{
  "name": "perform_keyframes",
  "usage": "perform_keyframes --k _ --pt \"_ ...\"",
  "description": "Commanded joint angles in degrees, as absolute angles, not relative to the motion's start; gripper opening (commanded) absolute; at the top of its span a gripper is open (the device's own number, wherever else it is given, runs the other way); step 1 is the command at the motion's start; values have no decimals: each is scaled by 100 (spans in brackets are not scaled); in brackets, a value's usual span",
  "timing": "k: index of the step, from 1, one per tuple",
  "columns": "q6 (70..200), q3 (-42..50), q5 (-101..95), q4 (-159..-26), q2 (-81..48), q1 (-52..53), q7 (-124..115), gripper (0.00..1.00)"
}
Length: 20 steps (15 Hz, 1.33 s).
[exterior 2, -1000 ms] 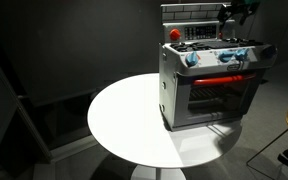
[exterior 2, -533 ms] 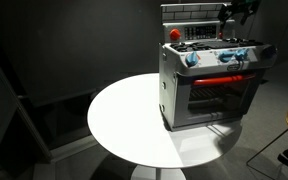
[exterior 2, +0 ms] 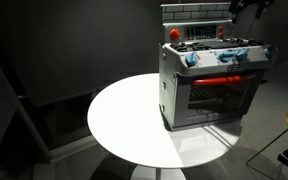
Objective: Press the top orange button on the microwave oven controlling panel of the stove
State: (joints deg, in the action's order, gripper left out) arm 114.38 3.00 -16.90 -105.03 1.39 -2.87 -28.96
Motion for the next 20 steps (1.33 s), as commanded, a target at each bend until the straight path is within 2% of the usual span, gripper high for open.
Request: perform_keyframes --k 1,11,20 --pt "10773 254 -1412 -10707 600 -275 -2565 100" --pt "9588 298 -838 -11543 1872 -310 -933 100" --pt "10019 330 -780 -13011 3357 -237 -194 100"
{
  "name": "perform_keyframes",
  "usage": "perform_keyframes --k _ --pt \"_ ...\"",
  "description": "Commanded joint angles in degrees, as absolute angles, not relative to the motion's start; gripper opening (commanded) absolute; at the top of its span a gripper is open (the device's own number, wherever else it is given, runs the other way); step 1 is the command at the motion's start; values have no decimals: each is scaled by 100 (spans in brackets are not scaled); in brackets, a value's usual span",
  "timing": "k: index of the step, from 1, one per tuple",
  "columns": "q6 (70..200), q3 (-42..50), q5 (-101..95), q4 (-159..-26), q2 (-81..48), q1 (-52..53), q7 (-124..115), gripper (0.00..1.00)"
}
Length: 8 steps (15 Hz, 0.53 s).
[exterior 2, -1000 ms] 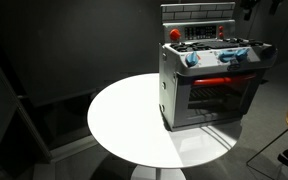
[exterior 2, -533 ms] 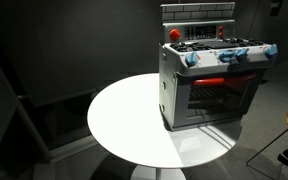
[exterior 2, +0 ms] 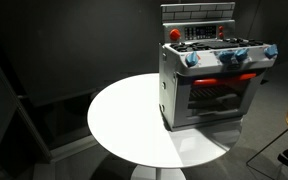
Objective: Press the top orange button on the microwave oven controlling panel of the stove
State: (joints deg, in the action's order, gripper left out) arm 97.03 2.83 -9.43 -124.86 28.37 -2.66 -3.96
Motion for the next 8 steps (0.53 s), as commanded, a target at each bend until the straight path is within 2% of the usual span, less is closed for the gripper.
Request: perform_keyframes --k 1,8 --pt "10154 347 -715 -13161 3490 -229 -187 100" --pt "10655 368 -553 -13724 3946 -264 -163 100"
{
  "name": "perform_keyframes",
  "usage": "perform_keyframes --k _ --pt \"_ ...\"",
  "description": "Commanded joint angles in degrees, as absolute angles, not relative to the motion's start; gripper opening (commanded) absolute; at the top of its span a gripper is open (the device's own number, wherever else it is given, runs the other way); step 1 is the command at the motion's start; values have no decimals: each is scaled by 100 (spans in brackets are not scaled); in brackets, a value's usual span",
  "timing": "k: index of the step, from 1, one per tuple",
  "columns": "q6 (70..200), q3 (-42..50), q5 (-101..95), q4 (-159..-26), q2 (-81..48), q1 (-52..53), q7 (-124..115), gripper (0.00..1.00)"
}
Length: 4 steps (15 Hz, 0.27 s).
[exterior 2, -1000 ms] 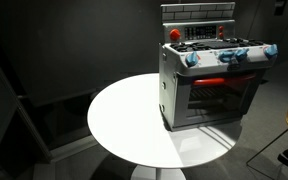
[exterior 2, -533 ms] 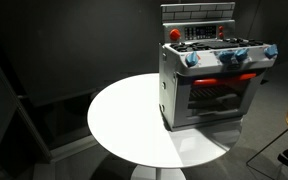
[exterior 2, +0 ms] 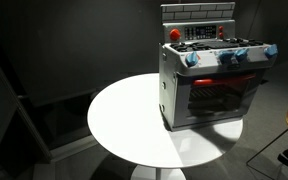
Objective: Press the top orange button on the microwave oven controlling panel of the stove
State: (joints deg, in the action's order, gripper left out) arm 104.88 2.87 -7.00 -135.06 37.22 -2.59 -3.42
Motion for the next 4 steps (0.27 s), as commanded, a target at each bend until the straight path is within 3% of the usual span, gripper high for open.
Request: perform_keyframes --k 1,4 --pt "10662 385 -528 -13757 3965 -260 -146 100" --pt "10545 258 -632 -13634 3811 -318 -308 100"
